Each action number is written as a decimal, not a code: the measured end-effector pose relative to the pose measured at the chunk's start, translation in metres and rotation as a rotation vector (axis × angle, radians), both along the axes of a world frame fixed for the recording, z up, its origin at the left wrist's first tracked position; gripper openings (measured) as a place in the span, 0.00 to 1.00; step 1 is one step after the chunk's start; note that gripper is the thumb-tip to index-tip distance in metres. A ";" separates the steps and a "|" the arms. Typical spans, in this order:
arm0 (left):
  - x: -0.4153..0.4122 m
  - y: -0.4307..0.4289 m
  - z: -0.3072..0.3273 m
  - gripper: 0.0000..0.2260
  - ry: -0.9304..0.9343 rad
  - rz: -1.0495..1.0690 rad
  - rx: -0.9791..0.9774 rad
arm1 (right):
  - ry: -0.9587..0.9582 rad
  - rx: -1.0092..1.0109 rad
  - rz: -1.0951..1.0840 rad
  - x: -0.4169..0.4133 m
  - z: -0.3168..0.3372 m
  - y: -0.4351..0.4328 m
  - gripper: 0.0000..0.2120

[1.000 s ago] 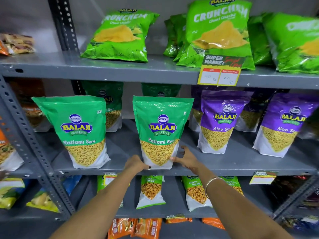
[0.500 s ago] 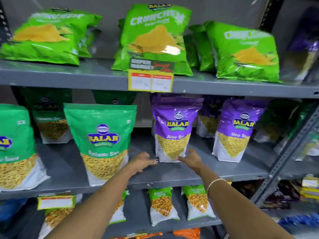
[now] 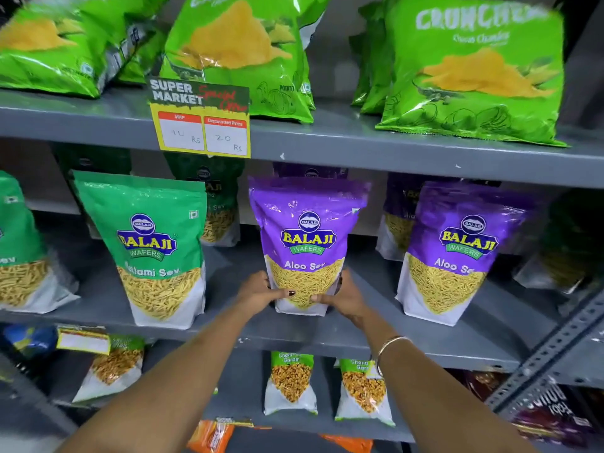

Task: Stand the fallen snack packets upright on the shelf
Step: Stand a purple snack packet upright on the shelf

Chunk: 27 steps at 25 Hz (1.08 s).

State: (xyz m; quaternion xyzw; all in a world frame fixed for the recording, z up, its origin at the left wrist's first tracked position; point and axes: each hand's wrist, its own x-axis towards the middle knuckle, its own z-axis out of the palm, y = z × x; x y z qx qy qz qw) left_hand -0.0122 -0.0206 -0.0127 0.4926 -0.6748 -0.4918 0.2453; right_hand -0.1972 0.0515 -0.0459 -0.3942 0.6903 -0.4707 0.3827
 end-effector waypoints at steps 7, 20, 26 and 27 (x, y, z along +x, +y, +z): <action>0.017 0.040 0.008 0.14 -0.168 0.031 -0.077 | 0.127 0.046 -0.014 0.023 0.019 0.044 0.39; 0.023 0.043 0.001 0.21 -0.206 -0.023 -0.113 | 0.157 0.041 -0.042 0.030 0.016 0.057 0.40; 0.031 0.046 0.004 0.28 -0.355 -0.084 -0.043 | 0.117 0.088 -0.018 0.026 0.023 0.060 0.42; 0.033 0.044 0.006 0.28 -0.461 -0.126 0.003 | 0.130 0.100 -0.034 0.023 0.026 0.063 0.43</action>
